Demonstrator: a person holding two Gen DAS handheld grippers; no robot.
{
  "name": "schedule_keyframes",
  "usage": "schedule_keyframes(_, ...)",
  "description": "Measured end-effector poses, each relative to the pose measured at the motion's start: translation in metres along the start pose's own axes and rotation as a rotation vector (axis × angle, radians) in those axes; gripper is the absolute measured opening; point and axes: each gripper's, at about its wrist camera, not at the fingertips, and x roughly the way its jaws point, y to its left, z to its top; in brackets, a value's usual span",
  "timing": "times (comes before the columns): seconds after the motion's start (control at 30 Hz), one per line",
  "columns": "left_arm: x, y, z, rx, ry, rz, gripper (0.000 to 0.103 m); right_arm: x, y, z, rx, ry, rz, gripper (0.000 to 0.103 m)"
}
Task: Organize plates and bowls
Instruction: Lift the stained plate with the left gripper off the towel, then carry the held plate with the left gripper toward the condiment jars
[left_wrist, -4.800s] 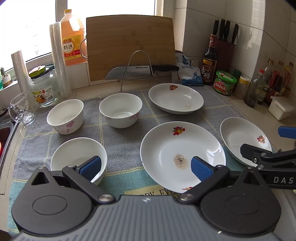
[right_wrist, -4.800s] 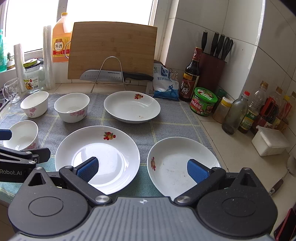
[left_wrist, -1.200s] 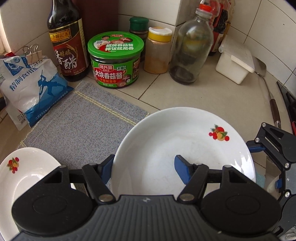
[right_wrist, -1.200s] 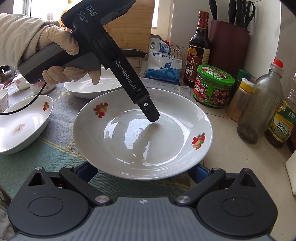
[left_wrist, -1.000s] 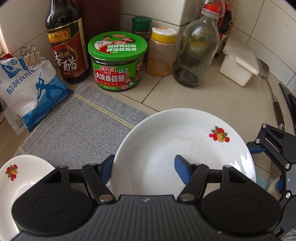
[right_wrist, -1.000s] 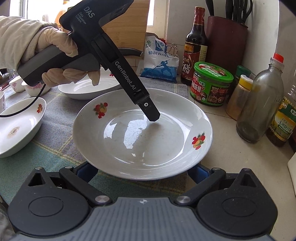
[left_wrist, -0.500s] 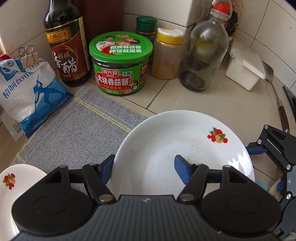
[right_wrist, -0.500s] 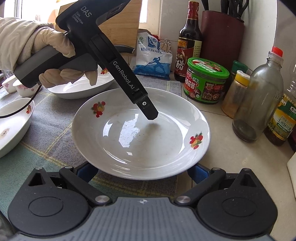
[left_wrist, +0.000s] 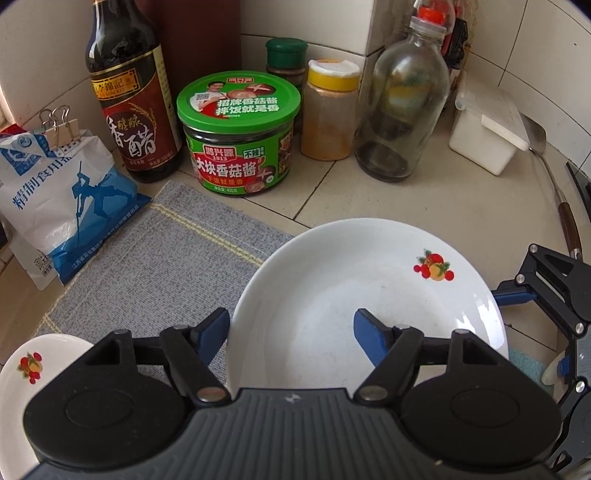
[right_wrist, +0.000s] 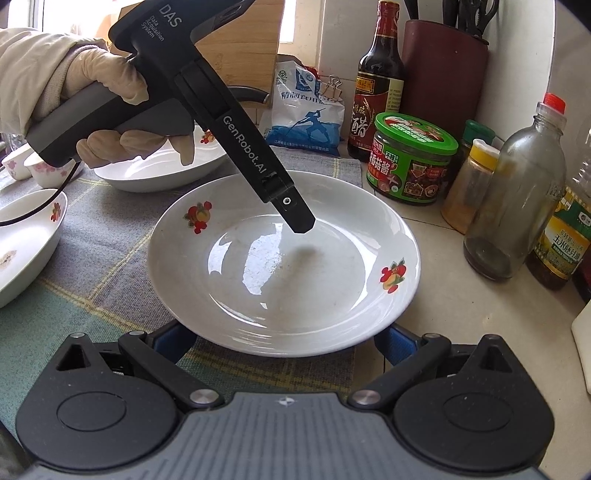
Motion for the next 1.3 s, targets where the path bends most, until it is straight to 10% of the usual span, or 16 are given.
schedule_keyframes(0.57,-0.099,-0.007,-0.038,-0.104,-0.157,0.13,0.085,-0.044,0.018,-0.002,0.104,-0.05,-0.073,0.103)
schedule_keyframes(1.3,-0.197,-0.024,-0.228,-0.475,-0.204,0.348,0.088,-0.069,0.133,-0.009,-0.019,-0.02,0.083,0.103)
